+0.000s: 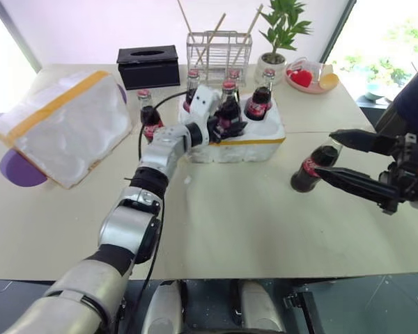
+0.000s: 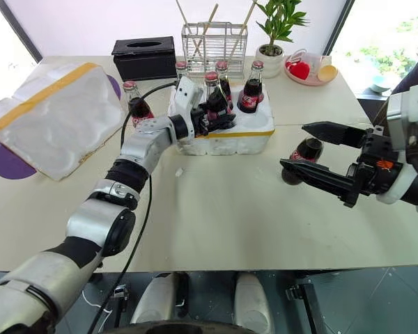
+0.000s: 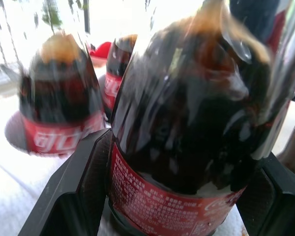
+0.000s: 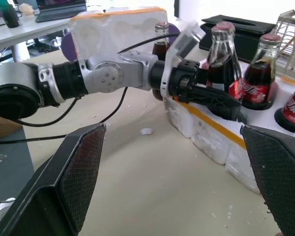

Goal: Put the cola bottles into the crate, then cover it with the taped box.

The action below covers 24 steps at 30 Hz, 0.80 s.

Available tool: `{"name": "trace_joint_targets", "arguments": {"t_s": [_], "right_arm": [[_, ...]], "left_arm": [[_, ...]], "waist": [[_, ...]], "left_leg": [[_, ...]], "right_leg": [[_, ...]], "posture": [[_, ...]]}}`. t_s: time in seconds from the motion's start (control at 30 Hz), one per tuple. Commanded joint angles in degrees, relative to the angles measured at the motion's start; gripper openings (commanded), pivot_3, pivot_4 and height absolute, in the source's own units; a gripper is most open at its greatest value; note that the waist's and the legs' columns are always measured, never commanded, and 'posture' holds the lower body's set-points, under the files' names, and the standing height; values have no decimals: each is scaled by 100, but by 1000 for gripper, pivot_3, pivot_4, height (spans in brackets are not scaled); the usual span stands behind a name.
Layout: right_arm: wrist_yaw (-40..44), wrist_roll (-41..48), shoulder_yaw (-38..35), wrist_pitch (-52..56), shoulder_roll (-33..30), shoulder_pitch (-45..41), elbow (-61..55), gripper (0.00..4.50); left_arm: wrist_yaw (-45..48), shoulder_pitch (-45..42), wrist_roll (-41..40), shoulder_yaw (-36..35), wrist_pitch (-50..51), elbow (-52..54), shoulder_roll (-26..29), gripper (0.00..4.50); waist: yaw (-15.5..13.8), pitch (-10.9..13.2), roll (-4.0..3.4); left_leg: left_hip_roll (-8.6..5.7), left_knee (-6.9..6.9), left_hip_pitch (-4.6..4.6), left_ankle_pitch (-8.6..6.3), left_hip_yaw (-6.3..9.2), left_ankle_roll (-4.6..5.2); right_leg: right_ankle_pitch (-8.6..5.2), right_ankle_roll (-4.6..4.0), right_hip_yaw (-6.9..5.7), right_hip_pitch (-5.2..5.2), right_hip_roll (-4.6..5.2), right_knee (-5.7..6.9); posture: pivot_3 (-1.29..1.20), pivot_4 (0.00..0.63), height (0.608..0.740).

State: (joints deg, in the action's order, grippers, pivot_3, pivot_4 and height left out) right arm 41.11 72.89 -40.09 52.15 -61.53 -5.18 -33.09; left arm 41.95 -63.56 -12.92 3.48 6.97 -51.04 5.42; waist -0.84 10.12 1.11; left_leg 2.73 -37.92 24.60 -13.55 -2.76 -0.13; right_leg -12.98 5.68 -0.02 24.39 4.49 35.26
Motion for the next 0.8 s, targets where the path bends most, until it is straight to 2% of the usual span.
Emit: {"name": "trace_joint_targets", "arguments": {"t_s": [0.03, 0.07, 0.13, 0.23, 0.37, 0.47, 0.53, 0.67, 0.8], "right_arm": [[-46, -57, 84, -178, 14, -191, 85, 4500], [-61, -79, 133, -191, 15, -229, 110, 4500], [-83, -93, 205, -203, 34, -286, 137, 4500], [-100, -82, 254, -220, 76, -291, 117, 4500], [-97, -101, 243, -236, 119, -198, 67, 4500], [-62, -136, 208, -234, 133, -100, 20, 4500], [-20, -159, 190, -239, 131, -45, -3, 4500], [25, -223, 273, -275, 114, -93, 63, 4500], [-1, -272, 526, -295, 115, -338, 195, 4500]], "left_arm": [[-29, -179, 141, -47, -179, -141, -106, 3328], [15, -167, 146, -53, -160, -74, -85, 3852], [121, -80, 124, -72, -31, 255, 12, 4463], [411, 378, -136, -140, 499, 1475, 332, 4463], [641, 1562, -997, -514, 1726, 4083, 1047, 4463], [393, 2572, -1602, -1157, 2440, 5606, 1633, 4463], [15, 3139, -1676, -1523, 2758, 6235, 1954, 4463], [-862, 3845, -1129, -1912, 2742, 6464, 2342, 4463], [-1282, 3677, -793, -1871, 2407, 5727, 2340, 4463]], "waist": [[-19, 0, 1], [-20, 0, 1], [-11, 1, 2], [17, 2, 3], [103, 2, -2], [123, 2, -3], [133, 2, -4], [96, 1, -3], [-9, 1, 0]], "left_leg": [[0, 0, 1, 0, 2, 0], [-1, -2, 3, 0, 1, 0], [-3, -9, 4, 0, -2, 0], [-3, -13, 6, 0, -3, 0], [8, 2, -3, 0, -5, 0], [10, 3, -9, 0, 3, 0], [10, 2, -13, 0, 3, 0], [8, -13, -15, 2, 1, -4], [4, -26, -16, 3, -4, -6]], "right_leg": [[0, 0, -1, 0, 0, 0], [0, 0, -1, -1, 1, -1], [0, 0, 0, -5, 8, -3], [1, 0, 1, -5, 9, -4], [2, 2, 3, 3, 3, 8], [7, 13, 0, 6, -2, 33], [1, 2, 1, 3, -2, 36], [-1, -2, 2, -11, 2, 23], [2, -7, 1, -17, 9, 16]], "posture": [[0, 150, 740], [0, 150, 740], [0, 150, 740], [0, 150, 740], [0, 150, 740], [0, 150, 740], [0, 150, 740], [0, 150, 740], [0, 150, 740]]}}
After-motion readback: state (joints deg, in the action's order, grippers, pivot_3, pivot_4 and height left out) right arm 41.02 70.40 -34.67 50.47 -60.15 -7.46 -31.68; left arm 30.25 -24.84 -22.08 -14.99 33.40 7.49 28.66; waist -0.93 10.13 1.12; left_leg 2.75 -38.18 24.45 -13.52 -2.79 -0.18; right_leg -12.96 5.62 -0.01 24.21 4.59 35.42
